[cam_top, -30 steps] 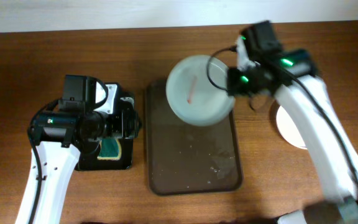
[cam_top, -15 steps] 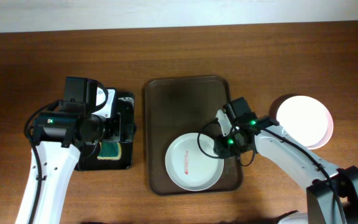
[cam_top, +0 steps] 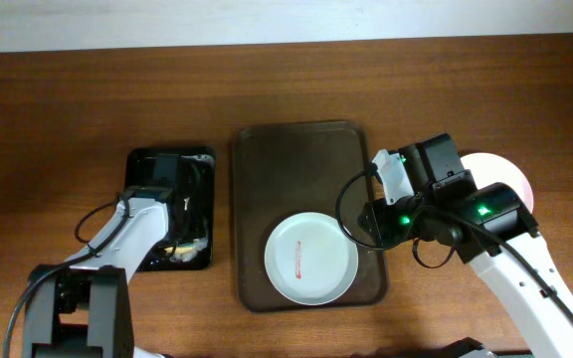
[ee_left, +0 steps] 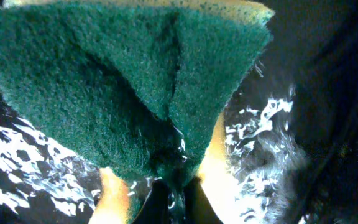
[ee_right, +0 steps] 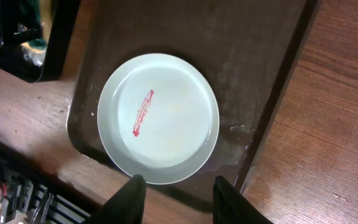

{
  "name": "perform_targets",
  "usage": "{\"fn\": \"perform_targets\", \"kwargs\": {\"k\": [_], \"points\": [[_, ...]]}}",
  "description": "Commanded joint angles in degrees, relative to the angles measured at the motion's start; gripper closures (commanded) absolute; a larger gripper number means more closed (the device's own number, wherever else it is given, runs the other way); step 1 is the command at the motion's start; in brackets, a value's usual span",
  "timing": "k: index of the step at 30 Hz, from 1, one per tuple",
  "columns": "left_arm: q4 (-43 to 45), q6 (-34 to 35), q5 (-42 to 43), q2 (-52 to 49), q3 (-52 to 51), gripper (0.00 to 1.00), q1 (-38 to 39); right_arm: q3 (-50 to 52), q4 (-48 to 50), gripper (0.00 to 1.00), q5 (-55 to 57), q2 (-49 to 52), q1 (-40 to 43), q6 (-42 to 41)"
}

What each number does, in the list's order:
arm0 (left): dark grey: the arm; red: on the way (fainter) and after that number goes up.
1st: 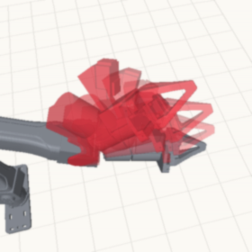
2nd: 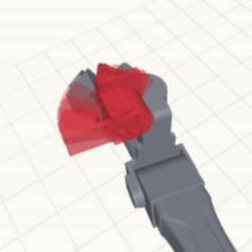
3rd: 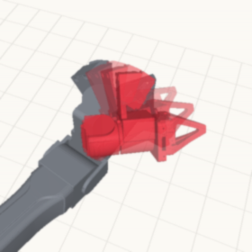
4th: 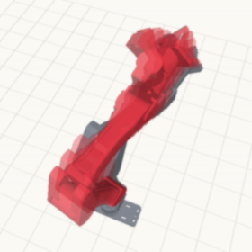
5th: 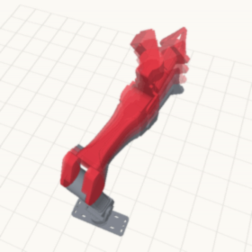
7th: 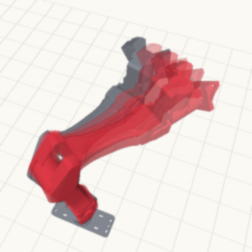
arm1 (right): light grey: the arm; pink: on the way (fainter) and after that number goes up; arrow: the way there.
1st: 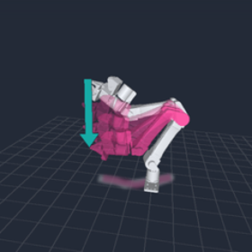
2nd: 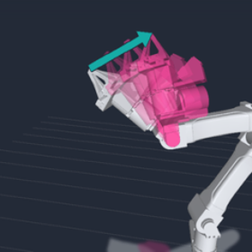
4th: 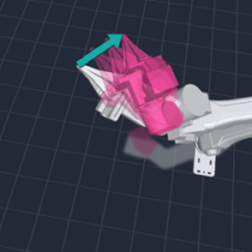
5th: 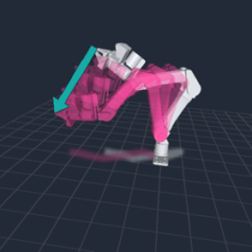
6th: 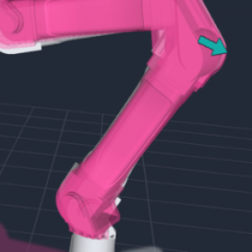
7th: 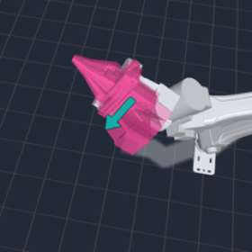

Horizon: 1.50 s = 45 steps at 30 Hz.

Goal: Clean dirty plates on tray and stack at the side
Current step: 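Pick up the green sponge with the left gripper and bring it over the plate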

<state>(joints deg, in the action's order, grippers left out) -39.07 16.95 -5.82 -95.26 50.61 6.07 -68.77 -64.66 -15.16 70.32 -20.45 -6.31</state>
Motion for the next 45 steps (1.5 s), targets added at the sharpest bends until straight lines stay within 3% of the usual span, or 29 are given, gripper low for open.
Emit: {"fn": "perform_targets", "kwargs": {"k": [1, 2, 3, 4, 5, 6, 8, 9, 10, 11, 13, 15, 20, 22, 25, 26, 31, 34, 35, 38, 39, 41, 43, 45], "points": [[-6.1, -0.96, 5.01, 1.36, 4.46, 0.62, 0.11, -0.28, -0.13, 0.63, -0.55, -0.22, 0.22, -0.59], [-9.33, -2.89, 4.96, 3.58, 7.56, 0.26, 0.11, -0.28, -0.13, 0.63, -0.55, -0.22, 0.22, -0.59], [-10.03, -3.78, 4.74, 5.03, 8.85, 0.18, 0.11, -0.28, -0.11, 0.63, -0.52, -0.22, 0.22, -0.59], [-9.79, -3.76, 2.27, 5.29, 8.74, 0.18, 0.11, -0.28, -0.11, 0.63, -0.52, -0.22, 0.22, -0.59], [-9.18, -3.76, 0.35, 4.74, 8.17, 0.2, 0.11, -0.28, -0.11, 0.63, -0.52, -0.22, 0.22, -0.59], [-7.08, -3.74, -1.62, 3.17, 6.88, 0.28, 0.11, -0.28, -0.11, 0.63, -0.55, -0.22, 0.22, -0.59], [-2.05, -3.69, -1.46, -2.16, 4.52, 0.63, 0.11, -0.28, -0.15, 0.63, -0.55, -0.22, 0.22, -0.59], [-1.64, -3.72, -1.51, -4.63, 4.44, 0.63, 0.11, -0.28, -0.24, 0.63, -0.55, -0.22, 0.22, -0.59], [-0.92, -3.74, -1.49, -8.2, 4.44, 0.85, 0.11, -0.28, -0.33, 0.63, -0.55, -0.22, 0.22, -0.59], [-0.57, -3.74, -0.85, -9.35, 4.44, 1.0, 0.11, -0.28, -0.33, 0.63, -0.52, -0.22, 0.22, -0.59], [-1.84, -3.76, 1.99, -8.85, 5.7, 1.0, 0.11, -0.11, -0.31, 0.63, -0.5, -0.2, 0.22, -0.7], [-9.73, -4.26, 4.2, -6.56, 13.49, 1.0, 0.11, 1.88, -0.61, 0.63, 4.35, 1.95, 0.22, -6.71], [-23.17, -10.43, 10.71, 3.93, 29.27, 1.0, 2.34, 4.07, 0.17, 0.68, 5.05, 16.85, 0.22, -8.0], [-23.87, -10.4, 11.87, 5.29, 29.27, 1.0, 6.56, 4.07, 1.77, 0.68, 2.64, 21.75, 0.22, -7.26], [-26.51, -5.11, -4.87, 5.09, 28.89, 1.0, 6.8, 4.07, 3.08, 0.68, -0.11, 22.51, 0.22, -5.99], [-26.12, -4.13, -6.47, 4.66, 28.17, 1.0, 5.97, 4.07, 3.04, 0.68, -0.11, 22.51, 0.22, -6.01], [-14.01, -4.17, -2.95, -2.4, 14.58, 1.0, 3.13, 4.07, 2.49, 0.68, -0.35, 22.51, 0.22, -6.01], [-13.68, -4.15, -2.75, -3.15, 14.43, 0.7, 2.23, 4.07, 2.27, 0.68, -0.33, 22.51, 0.22, -6.01], [-14.14, -4.15, -2.19, -3.15, 14.43, 0.5, 1.9, 4.07, 2.27, 0.68, -0.33, 22.51, 0.22, -6.01], [-14.49, -0.98, 0.48, -3.21, 13.2, 0.43, 1.9, 4.07, 2.25, 0.68, -0.33, 22.51, 0.22, -6.01], [-12.74, 1.77, 0.85, -3.21, 11.06, 0.5, 1.9, 4.07, 2.16, 0.68, -0.33, 22.51, 0.22, -6.01], [-7.37, 1.88, 7.3, -3.26, 6.01, 0.53, 1.95, 4.07, 2.01, 0.68, -0.33, 22.51, 0.22, -6.01], [-2.4, 1.88, 7.19, -3.3, 0.83, 0.8, 1.99, 4.07, 1.77, 0.68, -0.33, 22.51, 0.22, -6.01], [-0.76, 1.84, 5.4, -3.3, -1.07, 1.0, 2.01, 4.07, 1.62, 0.68, -0.33, 22.51, 0.22, -6.01]]}}
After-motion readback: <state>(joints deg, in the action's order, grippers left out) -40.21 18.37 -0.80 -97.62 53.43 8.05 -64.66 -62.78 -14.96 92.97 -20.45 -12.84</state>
